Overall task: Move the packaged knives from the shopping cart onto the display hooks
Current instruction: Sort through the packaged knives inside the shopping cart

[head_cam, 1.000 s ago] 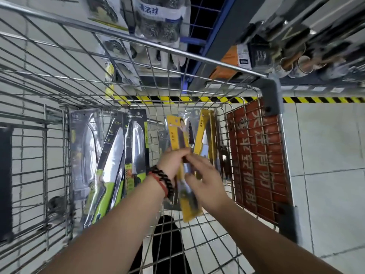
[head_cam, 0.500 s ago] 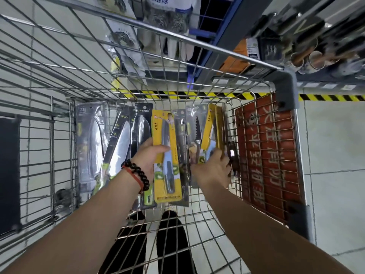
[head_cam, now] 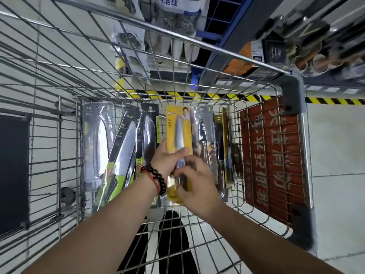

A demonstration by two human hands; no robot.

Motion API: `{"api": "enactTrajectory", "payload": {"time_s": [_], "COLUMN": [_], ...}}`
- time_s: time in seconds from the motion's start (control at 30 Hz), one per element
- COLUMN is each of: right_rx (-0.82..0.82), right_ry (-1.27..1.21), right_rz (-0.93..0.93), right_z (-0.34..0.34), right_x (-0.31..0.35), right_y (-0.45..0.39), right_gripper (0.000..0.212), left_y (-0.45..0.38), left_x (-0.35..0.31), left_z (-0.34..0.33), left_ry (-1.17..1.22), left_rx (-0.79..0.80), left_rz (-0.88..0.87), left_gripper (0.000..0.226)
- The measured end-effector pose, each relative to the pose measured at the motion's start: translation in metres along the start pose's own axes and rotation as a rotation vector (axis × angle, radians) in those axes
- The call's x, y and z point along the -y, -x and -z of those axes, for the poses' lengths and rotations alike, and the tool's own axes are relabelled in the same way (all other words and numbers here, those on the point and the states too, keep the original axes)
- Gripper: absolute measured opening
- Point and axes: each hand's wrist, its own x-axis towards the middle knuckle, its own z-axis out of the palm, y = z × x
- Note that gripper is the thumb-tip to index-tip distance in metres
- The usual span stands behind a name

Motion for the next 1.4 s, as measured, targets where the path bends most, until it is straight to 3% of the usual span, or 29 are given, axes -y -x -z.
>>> {"api": "enactTrajectory", "payload": {"time_s": [0.1,0.17,0.23,0.33,0.4,0.47,0.57,0.63,0.77,1.07,1.23,1.33,1.4], "right_rx": [-0.131,-0.361,-0.434,-0.271,-0.239,-0.223,-0.148,-0.113,-0.032,-0.336,-0.171,-0.148,-0.09], "right_ry": [-0.095,-0.052,-0.006,0.094,0.098,0.151,0.319,0.396,0.352,-0.097,0.446,0.489,0.548], "right_rz": [-0.023,-0.214,-0.469,-0.621,-0.598,-0.568,-0.502,-0.437,-0.445,-0.499,-0.412,-0.554,-0.628], "right_z": [0.016,0.037,0.056,0.06,0.056,0.053,0.052,0.051,0.046,0.06,0.055,0.046,0.041], "right_x": [-0.013,-0.027,-0.045,-0.076,-0.09,-0.096,-0.096,-0.093,-0.088,-0.077,-0.074,-0.079,-0.082], "right_y": [-0.006,-0.019,-0.03,-0.034,-0.034,-0.033,-0.026,-0.023,-0.019,-0.013,-0.01,-0.014,-0.02], "right_gripper": [0.023,0.03,0.05,0.054,0.044,0.037,0.039,0.044,0.052,0.062,0.064,0.039,0.047], "left_y": [-0.002,-0.001,-0.001,-0.001,-0.003,-0.001,0.003,0.006,0.003,0.004,0.001,0.002,0.002], "left_x": [0.003,0.003,0.004,0.007,0.01,0.01,0.011,0.011,0.017,0.025,0.033,0.035,0.037], "left_z": [0.012,0.017,0.021,0.022,0.021,0.016,0.012,0.009,0.01,0.014,0.014,0.014,0.016], "left_ry": [-0.037,0.003,0.031,-0.016,-0.03,-0.016,0.005,0.011,0.014,-0.013,-0.051,-0.075,-0.081], "left_rx": [-0.014,-0.012,-0.005,-0.01,0.0,0.014,0.004,-0.01,0.001,0.0,0.003,0.017,0.015], "left_rz": [0.023,0.05,0.05,0.003,-0.019,-0.023,-0.053,-0.046,-0.007,-0.018,-0.037,-0.035,-0.039], "left_gripper": [0.094,0.097,0.095,0.084,0.058,0.047,0.053,0.074,0.09,0.088,0.086,0.066,0.06]}}
